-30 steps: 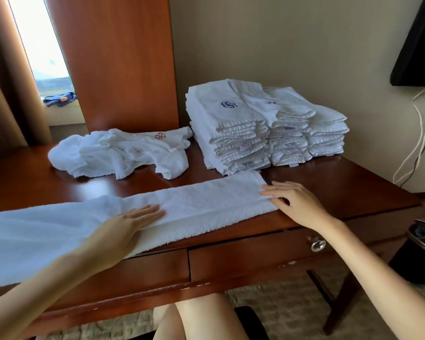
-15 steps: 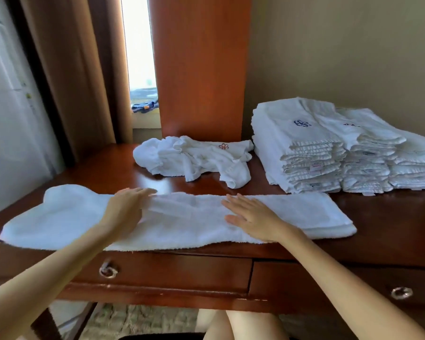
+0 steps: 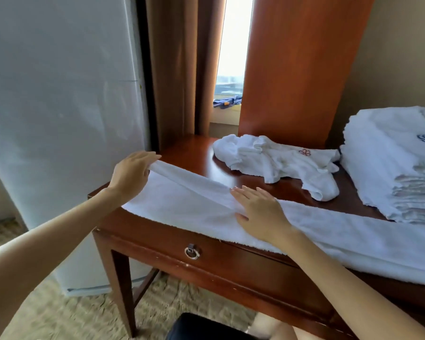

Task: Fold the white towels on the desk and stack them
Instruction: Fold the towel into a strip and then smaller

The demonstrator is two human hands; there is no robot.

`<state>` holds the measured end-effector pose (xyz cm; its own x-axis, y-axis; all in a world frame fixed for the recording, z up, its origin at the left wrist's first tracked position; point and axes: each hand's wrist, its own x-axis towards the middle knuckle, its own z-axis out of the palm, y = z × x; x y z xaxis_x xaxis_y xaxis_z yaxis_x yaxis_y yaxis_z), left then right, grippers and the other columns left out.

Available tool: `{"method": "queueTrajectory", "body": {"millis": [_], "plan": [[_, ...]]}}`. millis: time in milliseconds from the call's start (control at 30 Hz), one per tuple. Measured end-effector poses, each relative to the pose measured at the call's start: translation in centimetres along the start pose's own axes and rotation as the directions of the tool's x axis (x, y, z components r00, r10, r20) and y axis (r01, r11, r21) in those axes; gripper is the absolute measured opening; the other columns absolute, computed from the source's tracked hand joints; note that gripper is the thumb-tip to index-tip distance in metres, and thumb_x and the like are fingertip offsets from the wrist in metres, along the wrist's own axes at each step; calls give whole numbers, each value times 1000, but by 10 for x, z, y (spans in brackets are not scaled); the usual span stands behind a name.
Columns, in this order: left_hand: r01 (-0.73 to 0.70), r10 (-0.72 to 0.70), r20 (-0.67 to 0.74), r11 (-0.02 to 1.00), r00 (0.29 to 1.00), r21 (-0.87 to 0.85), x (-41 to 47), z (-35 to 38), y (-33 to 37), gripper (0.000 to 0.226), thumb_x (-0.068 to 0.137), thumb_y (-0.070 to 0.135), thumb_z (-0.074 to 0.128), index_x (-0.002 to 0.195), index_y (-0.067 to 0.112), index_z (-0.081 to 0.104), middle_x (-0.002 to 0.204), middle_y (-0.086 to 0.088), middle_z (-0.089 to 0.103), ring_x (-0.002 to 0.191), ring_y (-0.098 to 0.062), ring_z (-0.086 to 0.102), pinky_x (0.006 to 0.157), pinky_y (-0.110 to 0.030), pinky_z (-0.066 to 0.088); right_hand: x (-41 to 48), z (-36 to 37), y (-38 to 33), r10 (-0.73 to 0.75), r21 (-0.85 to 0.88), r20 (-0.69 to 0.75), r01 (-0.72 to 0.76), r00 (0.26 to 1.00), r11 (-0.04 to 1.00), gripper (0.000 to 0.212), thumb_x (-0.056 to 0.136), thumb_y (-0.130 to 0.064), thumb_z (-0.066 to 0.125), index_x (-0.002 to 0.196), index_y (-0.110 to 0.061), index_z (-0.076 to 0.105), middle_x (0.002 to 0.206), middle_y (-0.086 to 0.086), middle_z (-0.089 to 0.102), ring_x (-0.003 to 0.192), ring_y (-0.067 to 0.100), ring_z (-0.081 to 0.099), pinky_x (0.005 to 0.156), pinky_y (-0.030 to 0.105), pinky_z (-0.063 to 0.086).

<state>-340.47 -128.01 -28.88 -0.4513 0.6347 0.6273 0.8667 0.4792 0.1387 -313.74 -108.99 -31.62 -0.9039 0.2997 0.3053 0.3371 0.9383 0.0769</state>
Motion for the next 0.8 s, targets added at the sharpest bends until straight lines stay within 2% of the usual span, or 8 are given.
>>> {"method": "queueTrajectory", "body": {"millis": [100,167,233,367,500,600,700,800], "plan": [[-53,53,-7,998,999,23,-18,-13,-17,49,91,-6,48,135,15,56,134,-1,59,124,-24,54,94,-41,49,-2,-4,4,-5,15,-150,7,989,1000,44,91,-12,50,133,-23,57,126,-1,65,121,22,56,108,35,37],[-45,43,71,999,997,27,-35,-11,-27,49,95,-4,43,139,15,52,141,1,53,132,-21,48,103,-38,42,-5,-11,2,-39,65,-271,59,962,996,42,79,2,64,118,-14,69,98,7,74,94,32,69,86,43,55],[-52,40,214,997,976,51,-52,-2,-34,50,95,-3,42,141,16,48,147,2,46,138,-18,39,112,-32,32,-11,-12,-2,-131,73,-323,163,937,984,46,72,9,72,113,-9,71,96,12,75,89,34,71,79,49,58],[-22,-13,311,994,950,110,-71,9,-39,58,94,1,49,148,17,36,154,2,34,144,-16,29,117,-30,24,-24,4,-6,-209,184,-17,209,978,961,44,100,-13,49,140,-30,50,146,-11,46,135,10,43,111,31,36],[-136,58,323,965,945,223,-63,5,-34,71,91,-1,47,154,18,19,160,1,16,148,-17,14,120,-33,14,-22,13,-4,-164,244,-42,170,986,955,40,102,-18,46,139,-32,50,147,-13,44,138,11,39,111,32,35],[-221,180,354,972,918,78,-56,3,-24,89,80,-13,42,154,27,14,159,5,13,148,-16,11,120,-32,12,-10,17,-6,-138,259,-77,153,988,954,38,101,-11,46,135,-26,56,141,-6,53,133,19,47,108,40,40],[-44,78,520,996,851,-78,-40,5,-19,86,82,-13,37,153,34,20,158,6,25,143,-17,27,112,-24,23,7,14,-3,-108,306,-12,107,994,946,38,102,-15,41,136,-28,54,143,-7,51,134,18,45,110,40,36],[61,-92,653,996,752,70,-17,7,-25,82,87,-9,35,153,36,16,157,1,26,134,-25,40,94,-19,34,14,16,2,-99,249,155,58,983,967,44,105,-27,34,148,-37,33,157,-12,25,148,12,14,120,46,10]]}}
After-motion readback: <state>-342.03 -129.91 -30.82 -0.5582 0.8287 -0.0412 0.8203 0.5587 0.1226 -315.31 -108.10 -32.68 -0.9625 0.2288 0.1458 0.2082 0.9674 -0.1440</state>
